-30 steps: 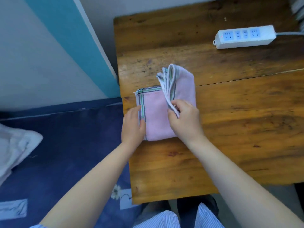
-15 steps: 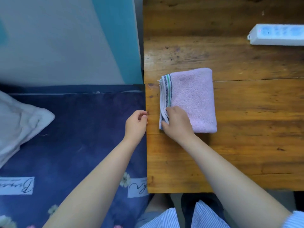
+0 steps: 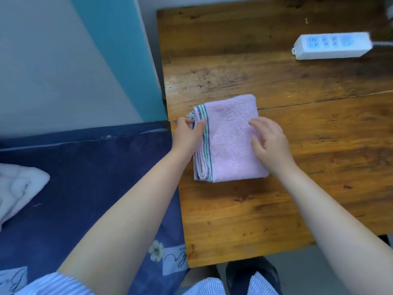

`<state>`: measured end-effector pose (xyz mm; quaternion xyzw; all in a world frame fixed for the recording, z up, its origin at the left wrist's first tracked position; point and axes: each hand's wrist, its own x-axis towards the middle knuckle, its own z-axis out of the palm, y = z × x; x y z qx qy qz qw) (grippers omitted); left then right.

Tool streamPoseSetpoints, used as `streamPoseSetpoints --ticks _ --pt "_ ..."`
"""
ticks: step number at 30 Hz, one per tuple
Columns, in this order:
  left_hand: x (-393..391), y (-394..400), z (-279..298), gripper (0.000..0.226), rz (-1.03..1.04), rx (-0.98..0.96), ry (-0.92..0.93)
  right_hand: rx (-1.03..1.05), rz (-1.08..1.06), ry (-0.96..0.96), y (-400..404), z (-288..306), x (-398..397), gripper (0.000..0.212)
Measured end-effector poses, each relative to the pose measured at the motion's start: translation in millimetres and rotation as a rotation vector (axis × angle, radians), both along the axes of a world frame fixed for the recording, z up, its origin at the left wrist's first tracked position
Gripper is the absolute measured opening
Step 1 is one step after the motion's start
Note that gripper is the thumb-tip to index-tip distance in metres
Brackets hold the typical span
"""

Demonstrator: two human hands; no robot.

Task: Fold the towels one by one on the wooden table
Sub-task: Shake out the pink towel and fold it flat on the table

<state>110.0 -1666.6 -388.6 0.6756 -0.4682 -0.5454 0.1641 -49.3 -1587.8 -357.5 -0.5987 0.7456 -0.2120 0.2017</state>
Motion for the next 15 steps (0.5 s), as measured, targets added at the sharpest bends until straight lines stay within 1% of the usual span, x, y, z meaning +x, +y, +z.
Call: streamPoseSetpoints --ticks 2,4,5,7,8,10,12,15 --pt "-6.2 -7.0 1.1 0.027 0.090 0.046 0.148 0.086 0.048 0.056 -5.1 -11.1 -3.5 0.040" --pt "-8.2 -9.7 1.6 0.020 0.148 -0.054 0.208 0.170 0.113 0.102 -4.7 -23.0 -3.0 0.046" --pt "-8.0 -10.3 0.7 0.024 0.149 -0.140 0.192 0.192 0.137 0.122 -2.9 -28.1 -1.6 0.047" --pt "-6.3 -6.6 -3.9 0.033 0.120 -0.265 0.127 0.196 0.158 0.140 4.1 -36.3 2.0 0.046" --pt "-5.4 -3.3 -7.3 0.032 0.101 -0.293 0.095 0.182 0.156 0.144 7.2 -39.3 3.0 0.046" --pt "-4.2 3.4 -15.0 0.020 0.065 -0.297 0.019 0.161 0.153 0.172 9.8 -42.8 4.5 0.047" --pt "-4.2 8.0 -22.7 0.009 -0.001 -0.321 -0.108 0.177 0.164 0.215 10.4 -46.2 6.0 0.048" --pt "-7.8 4.8 -23.4 0.014 -0.073 -0.360 -0.254 0.226 0.141 0.260 7.0 -48.2 12.0 0.050"
